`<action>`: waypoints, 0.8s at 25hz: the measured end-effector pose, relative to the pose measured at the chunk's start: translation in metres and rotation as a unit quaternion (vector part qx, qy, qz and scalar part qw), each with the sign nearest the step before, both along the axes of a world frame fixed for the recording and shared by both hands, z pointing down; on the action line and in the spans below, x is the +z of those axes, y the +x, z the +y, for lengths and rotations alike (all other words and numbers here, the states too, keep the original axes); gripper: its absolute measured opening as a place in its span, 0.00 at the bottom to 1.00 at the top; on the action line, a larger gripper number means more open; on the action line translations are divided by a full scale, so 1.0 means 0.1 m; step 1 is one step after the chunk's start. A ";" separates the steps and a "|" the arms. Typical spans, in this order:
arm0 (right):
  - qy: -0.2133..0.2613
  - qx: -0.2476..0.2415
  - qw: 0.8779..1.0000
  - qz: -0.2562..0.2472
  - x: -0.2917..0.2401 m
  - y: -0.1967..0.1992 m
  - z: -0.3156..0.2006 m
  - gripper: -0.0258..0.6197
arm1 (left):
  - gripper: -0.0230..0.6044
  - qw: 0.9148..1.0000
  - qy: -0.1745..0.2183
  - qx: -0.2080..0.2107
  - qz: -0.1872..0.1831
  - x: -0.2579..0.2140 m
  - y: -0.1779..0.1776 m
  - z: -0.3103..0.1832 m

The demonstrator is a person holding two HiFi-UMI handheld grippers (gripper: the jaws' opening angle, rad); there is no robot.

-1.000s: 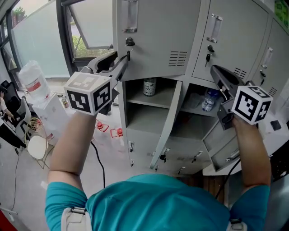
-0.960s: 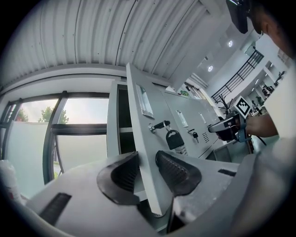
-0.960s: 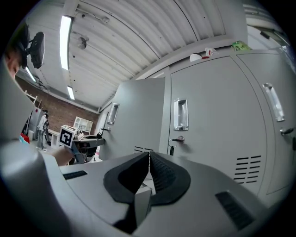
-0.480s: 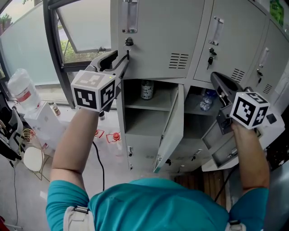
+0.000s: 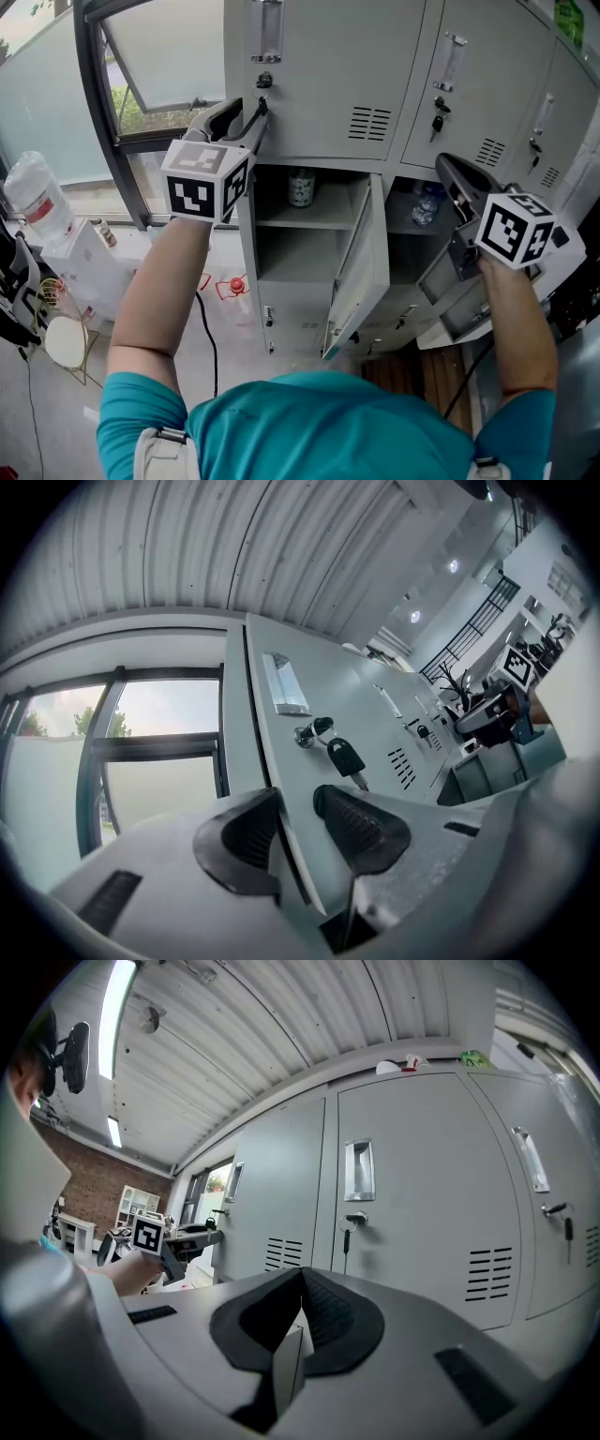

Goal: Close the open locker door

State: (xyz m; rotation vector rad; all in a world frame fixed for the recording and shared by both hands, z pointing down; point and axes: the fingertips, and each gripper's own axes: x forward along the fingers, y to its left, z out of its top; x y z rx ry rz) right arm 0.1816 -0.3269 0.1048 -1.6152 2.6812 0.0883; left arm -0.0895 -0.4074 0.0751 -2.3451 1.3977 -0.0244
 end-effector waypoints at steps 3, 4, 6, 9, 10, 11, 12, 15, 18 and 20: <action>-0.002 0.001 1.000 -0.001 0.02 0.00 -0.02 0.04 | 0.26 0.999 0.022 -0.033 -0.029 0.02 0.00 -0.04; -0.002 0.002 1.000 -0.002 0.03 0.00 -0.03 0.04 | 0.26 0.998 0.033 -0.043 -0.037 0.02 0.00 -0.05; -0.004 0.003 1.000 -0.002 0.04 0.00 -0.05 0.04 | 0.26 0.995 0.052 -0.063 -0.052 0.00 -0.01 -0.08; -0.007 0.003 1.000 -0.003 0.07 0.00 -0.09 0.04 | 0.26 0.989 0.080 -0.088 -0.083 0.01 0.00 -0.12; -0.007 0.003 1.000 -0.003 0.07 -0.01 -0.10 0.04 | 0.26 0.986 0.093 -0.097 -0.097 0.01 0.01 -0.13; -0.008 0.003 1.000 -0.003 0.08 -0.01 -0.11 0.04 | 0.26 0.982 0.105 -0.108 -0.113 0.02 0.01 -0.15; -0.008 0.003 1.000 -0.003 0.08 -0.02 -0.12 0.04 | 0.25 0.977 0.117 -0.123 -0.132 0.04 0.02 -0.16; -0.009 0.002 1.000 -0.002 0.08 -0.04 -0.14 0.04 | 0.23 0.961 0.144 -0.151 -0.183 0.06 0.05 -0.17; -0.005 0.000 1.000 -0.001 0.06 -0.06 -0.16 0.04 | 0.21 0.958 0.131 -0.151 -0.206 0.06 0.08 -0.18; -0.002 -0.001 1.000 -0.001 0.05 -0.08 -0.18 0.04 | 0.19 0.958 0.116 -0.148 -0.217 0.05 0.07 -0.19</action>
